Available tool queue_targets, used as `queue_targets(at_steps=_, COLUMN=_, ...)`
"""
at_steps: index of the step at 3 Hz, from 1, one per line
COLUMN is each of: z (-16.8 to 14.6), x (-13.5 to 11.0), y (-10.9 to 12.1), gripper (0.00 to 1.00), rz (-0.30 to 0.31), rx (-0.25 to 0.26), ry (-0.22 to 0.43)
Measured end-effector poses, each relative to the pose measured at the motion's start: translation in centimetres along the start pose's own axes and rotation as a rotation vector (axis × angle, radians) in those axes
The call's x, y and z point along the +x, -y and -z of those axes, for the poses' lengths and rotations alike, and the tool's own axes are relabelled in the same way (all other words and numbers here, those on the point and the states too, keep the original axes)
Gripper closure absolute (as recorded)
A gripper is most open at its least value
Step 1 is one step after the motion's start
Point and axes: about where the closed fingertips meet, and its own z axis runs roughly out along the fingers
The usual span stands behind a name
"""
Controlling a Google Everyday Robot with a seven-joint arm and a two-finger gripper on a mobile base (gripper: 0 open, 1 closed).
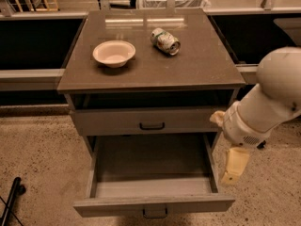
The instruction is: Close middle drawer
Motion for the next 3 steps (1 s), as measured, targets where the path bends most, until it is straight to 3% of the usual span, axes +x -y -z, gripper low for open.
queue_targets(at_steps=2, z=-2.0, x=0.2, y=-0.3, gripper=0.0, rz=0.001, rx=-0.037, ry=0.002)
queue_targets(at_steps=3, z=-6.3, x=0.4, y=-0.7, gripper=0.0, rz=0.012, rx=-0.06, ry=0.122)
